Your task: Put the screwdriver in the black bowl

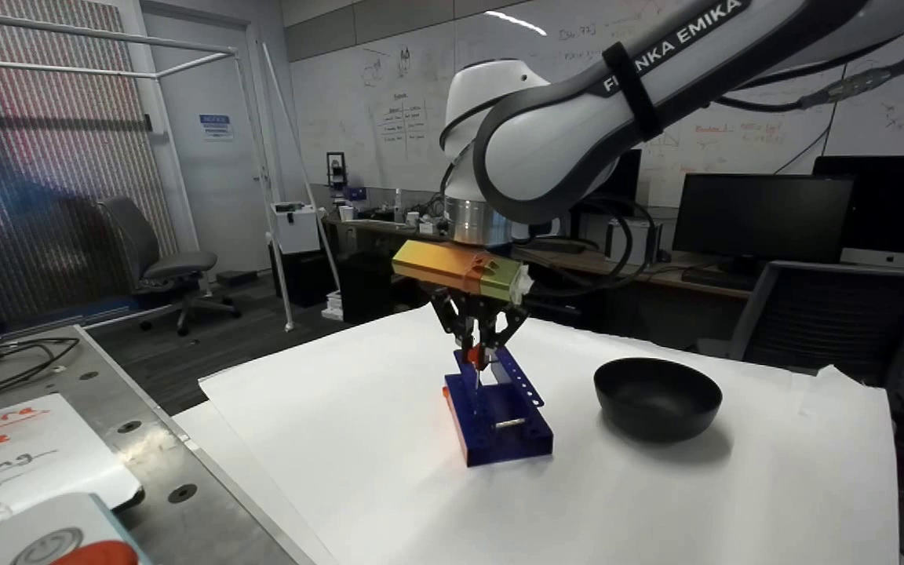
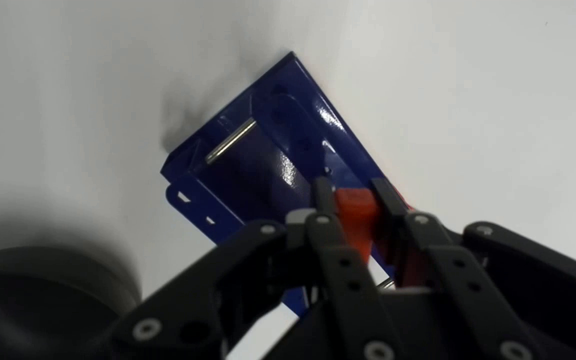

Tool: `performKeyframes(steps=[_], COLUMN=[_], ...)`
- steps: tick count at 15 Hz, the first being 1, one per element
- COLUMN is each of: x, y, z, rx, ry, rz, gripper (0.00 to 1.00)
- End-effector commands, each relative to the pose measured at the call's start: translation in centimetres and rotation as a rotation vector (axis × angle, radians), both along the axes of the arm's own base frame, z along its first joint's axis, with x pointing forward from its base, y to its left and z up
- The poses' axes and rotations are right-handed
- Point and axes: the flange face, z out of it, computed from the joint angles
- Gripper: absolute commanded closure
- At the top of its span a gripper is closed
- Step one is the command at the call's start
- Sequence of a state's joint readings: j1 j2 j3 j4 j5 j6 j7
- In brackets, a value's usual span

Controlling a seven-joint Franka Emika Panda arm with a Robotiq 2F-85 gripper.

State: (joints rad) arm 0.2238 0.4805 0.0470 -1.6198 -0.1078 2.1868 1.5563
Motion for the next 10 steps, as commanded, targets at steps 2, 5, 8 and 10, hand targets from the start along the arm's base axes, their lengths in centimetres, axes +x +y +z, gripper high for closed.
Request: performKeyframes(steps=[2,5,8,10], x=[-0.1,-0.9,-2.8,-4.3], y=[0.1,0.7,1.4,1.7], z=[1.1,2.5,6.5,10.3], rx=[-0.009,-0.022,-0.051,-0.084], ry=[0.002,-0.007,-0.041,-0.061], rz=[0.012,0.043,0.089,0.110], gripper=[0.87,0.87,0.87,0.87])
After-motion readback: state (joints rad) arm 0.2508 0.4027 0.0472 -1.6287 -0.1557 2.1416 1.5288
